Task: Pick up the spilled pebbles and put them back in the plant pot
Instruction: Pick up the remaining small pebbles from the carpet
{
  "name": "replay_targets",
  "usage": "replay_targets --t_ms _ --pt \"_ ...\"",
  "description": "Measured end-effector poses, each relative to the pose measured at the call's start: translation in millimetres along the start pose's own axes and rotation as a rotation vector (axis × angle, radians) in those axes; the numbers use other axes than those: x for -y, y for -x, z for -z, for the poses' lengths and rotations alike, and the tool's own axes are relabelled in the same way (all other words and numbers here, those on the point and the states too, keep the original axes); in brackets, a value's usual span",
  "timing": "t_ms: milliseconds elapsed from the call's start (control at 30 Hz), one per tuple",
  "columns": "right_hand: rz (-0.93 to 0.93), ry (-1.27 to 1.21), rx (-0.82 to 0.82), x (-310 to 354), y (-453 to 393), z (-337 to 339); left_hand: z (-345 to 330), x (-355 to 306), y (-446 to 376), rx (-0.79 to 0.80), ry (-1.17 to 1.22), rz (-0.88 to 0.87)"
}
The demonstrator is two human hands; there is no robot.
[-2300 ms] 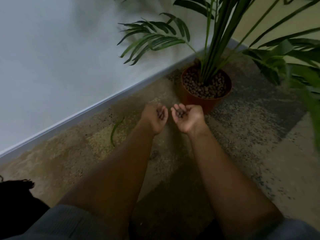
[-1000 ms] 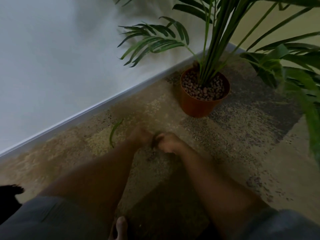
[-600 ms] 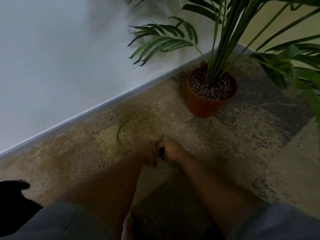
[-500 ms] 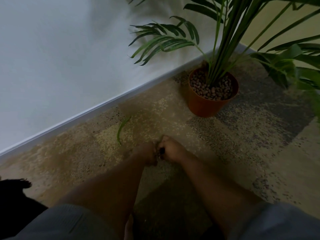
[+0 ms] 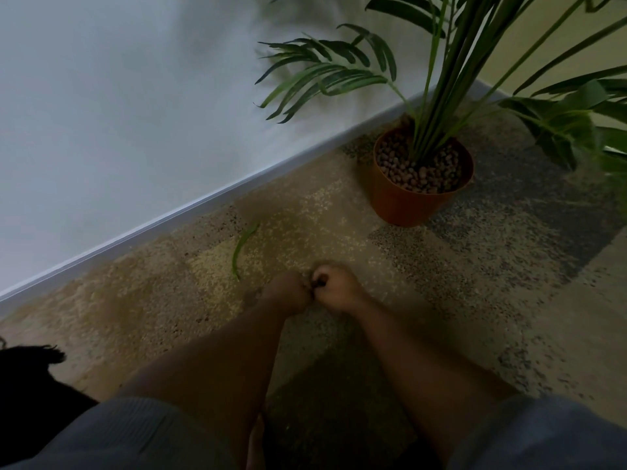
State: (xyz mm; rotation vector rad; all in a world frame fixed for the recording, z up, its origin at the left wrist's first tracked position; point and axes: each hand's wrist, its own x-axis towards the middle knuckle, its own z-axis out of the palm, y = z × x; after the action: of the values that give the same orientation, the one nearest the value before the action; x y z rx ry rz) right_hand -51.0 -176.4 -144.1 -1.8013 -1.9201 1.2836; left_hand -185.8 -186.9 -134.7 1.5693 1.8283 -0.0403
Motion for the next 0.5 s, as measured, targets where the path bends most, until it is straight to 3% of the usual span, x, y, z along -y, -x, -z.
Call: replay_targets --t_ms 100,200,300,500 --pt "-0.312 -0.633 -0.03 9 -3 5 3 -2 -3 -0.034 0.386 0.081" --pt "-0.426 -1.1 0.013 13 -5 12 6 -8 -4 -0.033 0.604 0.08" --pt "-0.478 -1.271 0.012 13 -7 16 7 -10 -4 0.005 0.762 0.019" --pt "-0.558 -1.268 0.029 19 -11 16 5 -6 -9 -0.087 0.831 0.0"
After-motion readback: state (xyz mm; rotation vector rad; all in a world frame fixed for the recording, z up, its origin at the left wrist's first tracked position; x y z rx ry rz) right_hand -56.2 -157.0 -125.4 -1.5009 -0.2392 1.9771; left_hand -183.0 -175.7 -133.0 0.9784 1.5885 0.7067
